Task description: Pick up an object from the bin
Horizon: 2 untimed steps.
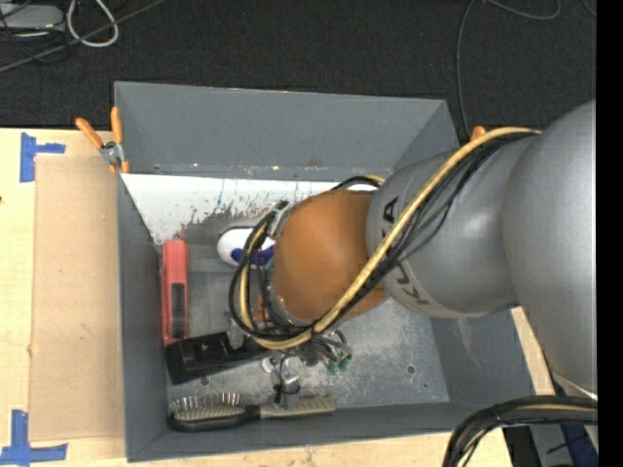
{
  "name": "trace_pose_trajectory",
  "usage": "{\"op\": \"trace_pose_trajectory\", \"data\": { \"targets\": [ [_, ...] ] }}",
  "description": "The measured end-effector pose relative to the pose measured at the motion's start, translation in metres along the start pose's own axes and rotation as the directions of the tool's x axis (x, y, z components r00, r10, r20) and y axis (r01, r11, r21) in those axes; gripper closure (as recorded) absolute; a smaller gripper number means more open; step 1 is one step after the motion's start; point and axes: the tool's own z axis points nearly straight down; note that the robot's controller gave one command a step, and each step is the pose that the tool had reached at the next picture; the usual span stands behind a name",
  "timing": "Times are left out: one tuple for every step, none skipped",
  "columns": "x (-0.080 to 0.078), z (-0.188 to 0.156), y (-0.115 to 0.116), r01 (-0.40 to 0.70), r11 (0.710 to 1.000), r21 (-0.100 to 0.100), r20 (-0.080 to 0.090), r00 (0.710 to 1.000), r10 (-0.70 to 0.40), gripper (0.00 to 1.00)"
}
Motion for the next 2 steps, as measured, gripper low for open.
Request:
{"op": "trace_pose_trajectory", "data": {
  "targets": [
    [-0.006,0.022,0.01,0.13,0.991,0.0,-0.003,0.991,-0.13,0.0],
    [-0.008,0.04,0.011,0.011,1.0,-0.002,0.003,1.0,-0.011,0.0]
  ]
}}
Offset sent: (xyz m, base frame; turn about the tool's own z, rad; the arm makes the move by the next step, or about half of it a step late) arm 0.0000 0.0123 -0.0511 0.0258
